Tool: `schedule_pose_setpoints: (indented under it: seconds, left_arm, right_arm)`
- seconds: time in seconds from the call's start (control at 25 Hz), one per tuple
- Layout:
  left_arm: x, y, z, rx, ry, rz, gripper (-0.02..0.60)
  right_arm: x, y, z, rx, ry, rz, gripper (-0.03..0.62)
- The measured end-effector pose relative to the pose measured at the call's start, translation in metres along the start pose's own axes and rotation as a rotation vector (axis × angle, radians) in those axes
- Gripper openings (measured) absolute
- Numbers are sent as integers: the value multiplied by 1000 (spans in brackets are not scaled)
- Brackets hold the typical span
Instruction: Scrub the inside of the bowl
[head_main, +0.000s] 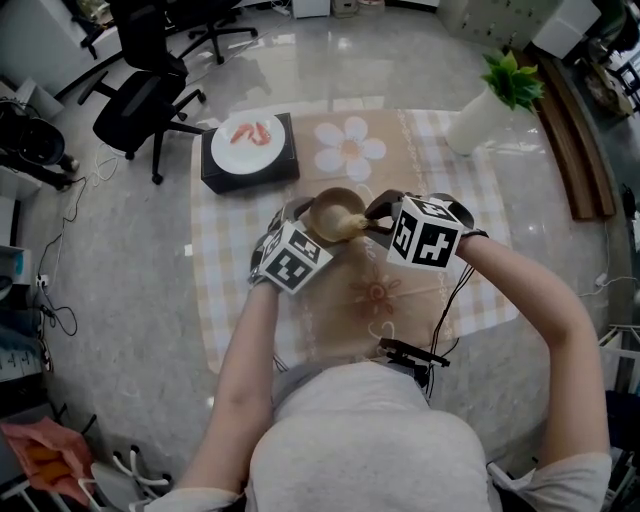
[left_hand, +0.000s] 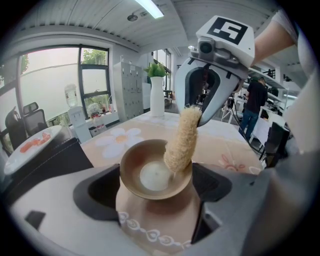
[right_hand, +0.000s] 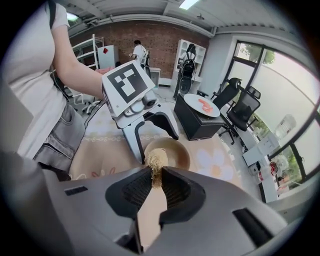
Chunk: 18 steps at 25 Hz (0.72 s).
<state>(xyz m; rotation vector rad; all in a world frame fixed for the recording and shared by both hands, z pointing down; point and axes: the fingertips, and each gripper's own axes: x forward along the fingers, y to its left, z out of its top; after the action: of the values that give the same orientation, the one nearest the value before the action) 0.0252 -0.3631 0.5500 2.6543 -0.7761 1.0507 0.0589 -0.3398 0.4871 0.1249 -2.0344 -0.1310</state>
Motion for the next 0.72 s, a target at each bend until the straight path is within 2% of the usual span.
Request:
schedule_pose_setpoints:
  seconds: [0.2,0.36,0.72]
  left_arm:
    - [0,0,-1,4,-1,2,430]
    - [0,0,-1,10,5,3,430]
    - [0,0,-2,6,6,0,430]
  right_arm:
    - [9,6,17,-76,-14,62,61]
    - [16,7,27,-132,-19,77,61]
    - [35,-12,45,-56,-70,39,61]
